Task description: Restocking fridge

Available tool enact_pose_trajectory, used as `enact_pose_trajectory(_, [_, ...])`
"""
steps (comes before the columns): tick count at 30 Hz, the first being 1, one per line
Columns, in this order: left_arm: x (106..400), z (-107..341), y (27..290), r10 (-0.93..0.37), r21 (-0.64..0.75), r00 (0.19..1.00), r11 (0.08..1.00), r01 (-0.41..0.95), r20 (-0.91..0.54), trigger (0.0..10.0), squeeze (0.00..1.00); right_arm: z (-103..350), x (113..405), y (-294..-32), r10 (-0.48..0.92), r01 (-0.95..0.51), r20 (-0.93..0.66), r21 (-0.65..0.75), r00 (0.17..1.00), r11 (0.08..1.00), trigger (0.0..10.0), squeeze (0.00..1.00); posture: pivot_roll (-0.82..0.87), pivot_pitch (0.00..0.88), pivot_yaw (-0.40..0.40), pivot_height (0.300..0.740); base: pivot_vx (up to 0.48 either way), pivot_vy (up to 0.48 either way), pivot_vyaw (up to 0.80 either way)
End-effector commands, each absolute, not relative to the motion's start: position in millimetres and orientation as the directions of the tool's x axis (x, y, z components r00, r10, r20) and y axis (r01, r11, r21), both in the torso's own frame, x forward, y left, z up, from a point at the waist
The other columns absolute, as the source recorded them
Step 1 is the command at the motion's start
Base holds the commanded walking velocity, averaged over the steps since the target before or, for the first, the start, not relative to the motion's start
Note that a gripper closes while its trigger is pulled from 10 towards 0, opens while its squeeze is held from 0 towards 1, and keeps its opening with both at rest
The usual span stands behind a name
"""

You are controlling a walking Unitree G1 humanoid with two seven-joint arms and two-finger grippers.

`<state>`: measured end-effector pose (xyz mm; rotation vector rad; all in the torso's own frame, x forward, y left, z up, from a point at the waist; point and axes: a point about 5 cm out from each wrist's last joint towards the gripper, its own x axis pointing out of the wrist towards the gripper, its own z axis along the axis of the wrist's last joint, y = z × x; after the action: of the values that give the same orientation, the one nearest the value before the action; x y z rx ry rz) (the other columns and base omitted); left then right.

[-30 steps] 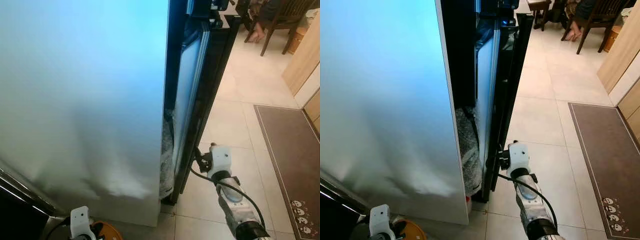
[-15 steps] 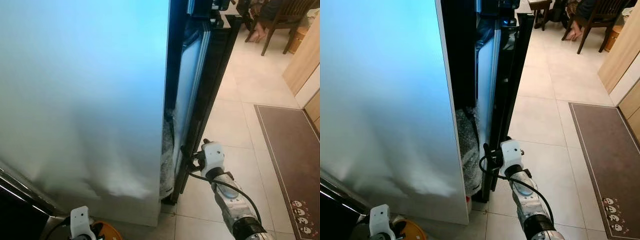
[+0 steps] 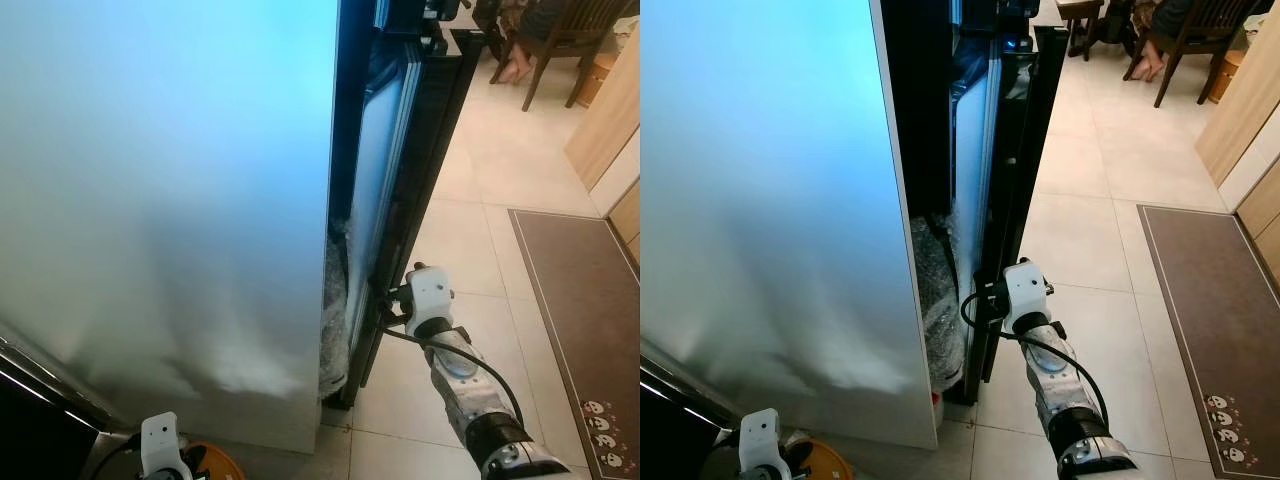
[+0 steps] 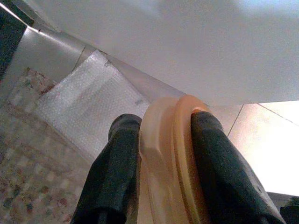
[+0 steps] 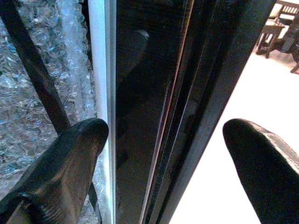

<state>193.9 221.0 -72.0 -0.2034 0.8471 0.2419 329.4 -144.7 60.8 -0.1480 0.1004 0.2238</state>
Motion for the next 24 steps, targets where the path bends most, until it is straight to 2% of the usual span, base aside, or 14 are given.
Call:
enact_pose_trajectory(1, [188, -75, 220, 0.126, -0.07, 0.62, 0.957, -0.282, -0.775, 10.0, 0.0, 65, 333, -144, 0.214, -0.227, -0.104, -0.14, 0.971, 0.964, 10.0, 0.0, -0.11, 0.05, 0.001, 0.74, 0.0, 0.0, 0.0])
enact_pose_trajectory(16, [187, -76, 222, 0.128, -0.066, 0.618, 0.957, -0.281, -0.776, 10.0, 0.0, 82, 348, -144, 0.215, -0.224, -0.072, -0.17, 0.974, 0.96, 10.0, 0.0, -0.11, 0.053, 0.0, 0.74, 0.0, 0.0, 0.0])
enact_pose_trajectory(24, [186, -76, 219, 0.123, -0.067, 0.616, 0.959, -0.276, -0.778, 10.0, 0.0, 75, 344, -161, 0.091, -0.106, -0.082, -0.194, 0.992, 0.975, 10.0, 0.0, -0.11, 0.056, -0.001, 0.74, 0.0, 0.0, 0.0])
